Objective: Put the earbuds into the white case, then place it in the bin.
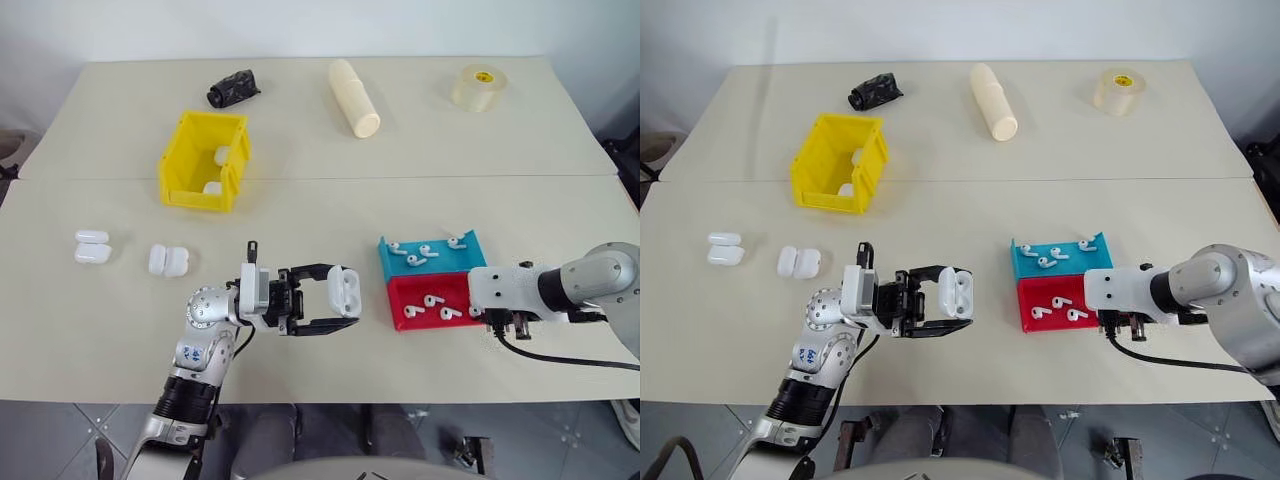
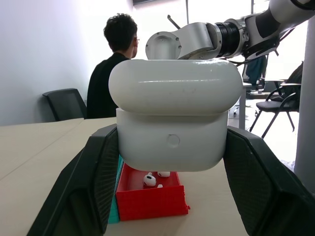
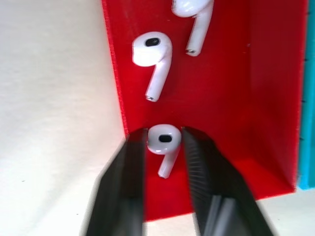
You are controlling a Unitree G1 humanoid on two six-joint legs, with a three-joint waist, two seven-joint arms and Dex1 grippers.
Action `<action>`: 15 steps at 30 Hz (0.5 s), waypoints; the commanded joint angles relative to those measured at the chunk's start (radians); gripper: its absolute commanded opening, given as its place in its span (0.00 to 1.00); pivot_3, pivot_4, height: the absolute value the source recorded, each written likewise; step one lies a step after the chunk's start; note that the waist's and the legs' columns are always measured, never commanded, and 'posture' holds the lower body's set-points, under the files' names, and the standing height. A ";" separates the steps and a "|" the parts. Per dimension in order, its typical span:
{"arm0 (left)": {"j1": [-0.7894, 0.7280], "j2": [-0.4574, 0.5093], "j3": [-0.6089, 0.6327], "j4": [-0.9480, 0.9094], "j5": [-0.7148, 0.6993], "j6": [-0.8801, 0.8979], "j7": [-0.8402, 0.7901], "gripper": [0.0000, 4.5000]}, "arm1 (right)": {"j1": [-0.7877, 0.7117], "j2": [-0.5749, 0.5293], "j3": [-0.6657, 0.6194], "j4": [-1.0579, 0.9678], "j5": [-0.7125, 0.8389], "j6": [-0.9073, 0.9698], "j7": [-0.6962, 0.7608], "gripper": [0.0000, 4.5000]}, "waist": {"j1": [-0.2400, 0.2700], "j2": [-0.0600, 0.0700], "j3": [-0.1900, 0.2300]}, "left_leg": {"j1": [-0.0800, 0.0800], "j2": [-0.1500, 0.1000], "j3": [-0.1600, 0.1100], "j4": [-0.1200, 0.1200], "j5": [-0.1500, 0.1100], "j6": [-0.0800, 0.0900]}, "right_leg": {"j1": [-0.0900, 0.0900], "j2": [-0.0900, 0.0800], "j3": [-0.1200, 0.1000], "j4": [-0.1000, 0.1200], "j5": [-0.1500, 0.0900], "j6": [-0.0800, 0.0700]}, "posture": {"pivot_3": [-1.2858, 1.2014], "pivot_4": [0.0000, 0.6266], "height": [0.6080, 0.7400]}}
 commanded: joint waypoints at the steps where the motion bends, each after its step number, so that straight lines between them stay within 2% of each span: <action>1: -0.010 0.003 0.007 -0.047 -0.019 0.000 0.007 0.62 | -0.002 0.011 0.016 0.010 -0.025 0.000 0.005 0.11 | 0.000 0.000 0.000 | 0.000 0.000 0.000 0.000 0.000 0.000 | 0.000 0.000 0.000 0.000 0.000 0.000 | 0.52 0.24 1.00; 7: -0.004 0.003 0.008 -0.046 -0.022 0.010 0.011 0.62 | 0.003 0.014 -0.034 -0.009 0.001 -0.003 -0.004 0.11 | 0.000 0.000 0.000 | 0.000 0.000 0.000 0.000 0.000 0.000 | 0.000 0.000 0.000 0.000 0.000 0.000 | 0.52 0.24 1.00; 11: -0.009 0.010 0.014 -0.029 -0.029 0.014 -0.008 0.62 | 0.086 0.028 -0.202 -0.063 0.120 0.030 -0.011 0.11 | 0.002 0.000 0.000 | -0.001 0.000 0.000 0.000 0.000 0.000 | -0.001 0.000 0.000 0.000 0.000 0.000 | 0.52 0.24 1.00; 15: -0.020 0.027 0.025 -0.010 -0.037 0.036 -0.018 0.62 | 0.231 0.114 -0.377 -0.087 0.214 -0.152 -0.009 0.11 | 0.006 -0.001 0.000 | -0.001 0.000 0.000 0.000 0.000 0.000 | 0.000 0.000 0.000 0.000 0.000 0.000 | 0.52 0.24 1.00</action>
